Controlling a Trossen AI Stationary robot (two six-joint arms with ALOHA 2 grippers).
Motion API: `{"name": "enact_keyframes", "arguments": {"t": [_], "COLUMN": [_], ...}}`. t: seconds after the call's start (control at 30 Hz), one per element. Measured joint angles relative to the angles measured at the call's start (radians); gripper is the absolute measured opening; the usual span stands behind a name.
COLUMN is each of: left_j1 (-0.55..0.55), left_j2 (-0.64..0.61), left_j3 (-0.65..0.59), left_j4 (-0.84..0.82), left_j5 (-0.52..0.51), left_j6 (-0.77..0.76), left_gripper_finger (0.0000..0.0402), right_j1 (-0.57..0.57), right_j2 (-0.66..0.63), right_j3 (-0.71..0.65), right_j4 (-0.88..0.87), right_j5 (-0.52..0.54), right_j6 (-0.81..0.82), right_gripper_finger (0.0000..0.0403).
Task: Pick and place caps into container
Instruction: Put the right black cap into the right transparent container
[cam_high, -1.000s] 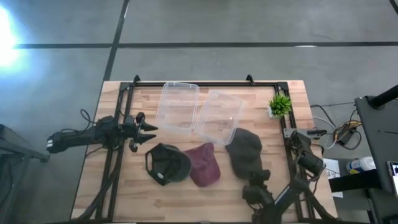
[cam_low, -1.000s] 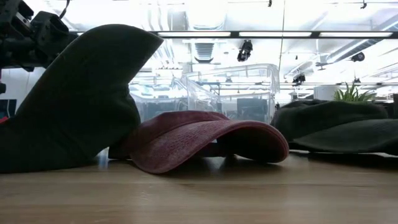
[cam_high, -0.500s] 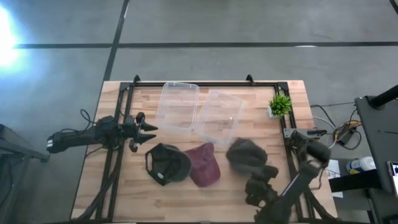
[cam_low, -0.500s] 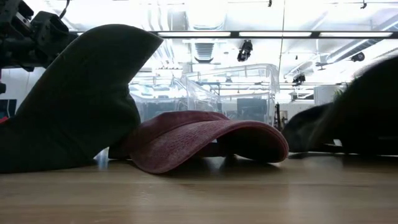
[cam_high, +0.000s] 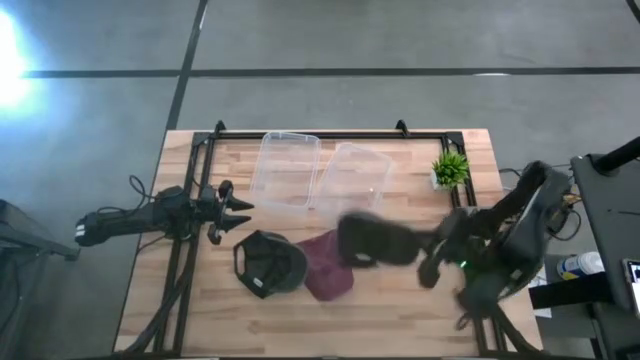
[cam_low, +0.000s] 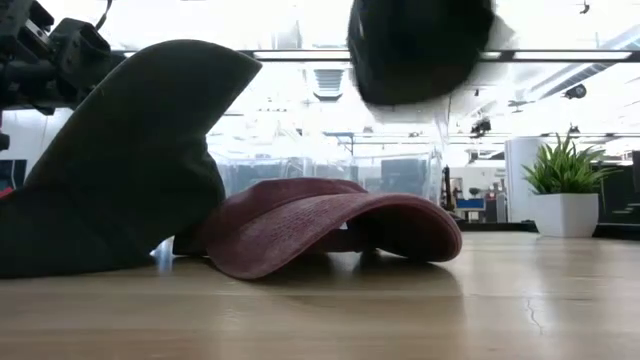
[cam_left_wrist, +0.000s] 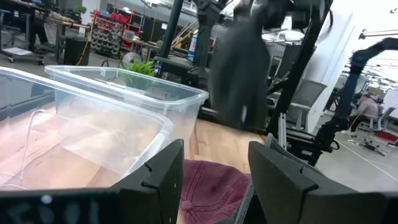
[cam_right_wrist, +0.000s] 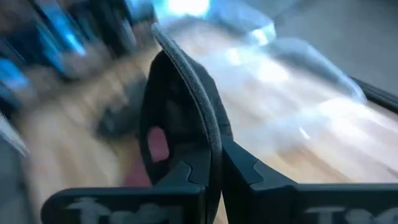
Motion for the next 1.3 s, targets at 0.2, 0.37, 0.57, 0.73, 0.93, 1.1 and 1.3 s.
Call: {"name": "enact_keyframes", "arguments": {"t": [0.2,0.37,0.57,0.73,0.93,1.1,1.3], "left_j1": [0.000,0.000,0.000,0.000,0.000,0.000,0.000], "left_j2": [0.000,0.000,0.000,0.000,0.000,0.001,0.001], "left_j3": [0.000,0.000,0.000,0.000,0.000,0.000,0.000], "left_j4": [0.000,0.000,0.000,0.000,0.000,0.000,0.000], "left_j5": [0.000,0.000,0.000,0.000,0.000,0.000,0.000], "left_j6": [0.000,0.000,0.000,0.000,0.000,0.000,0.000], "left_gripper_finger": [0.0174,0.0174,0.0174,0.0174,0.0174,0.0174,0.0174], "right_j1": [-0.068,-0.238,-0.546,-0.734,-0.820,-0.847,-0.848], "right_j2": [-0.166,-0.179,-0.109,-0.018,0.016,0.081,0.158], "right_j3": [-0.005,-0.006,-0.006,-0.008,0.004,0.010,0.010], "right_j4": [0.285,0.383,0.249,-0.028,0.098,0.090,0.073], "right_j5": [0.309,0.265,-0.178,-0.456,-0.651,-0.648,-0.650], "right_j6": [-0.385,-0.680,-0.550,-0.349,-0.381,-0.366,-0.416], "right_gripper_finger": [0.0013,0.0013,0.0013,0.0013,0.0014,0.0051,0.0131]}}
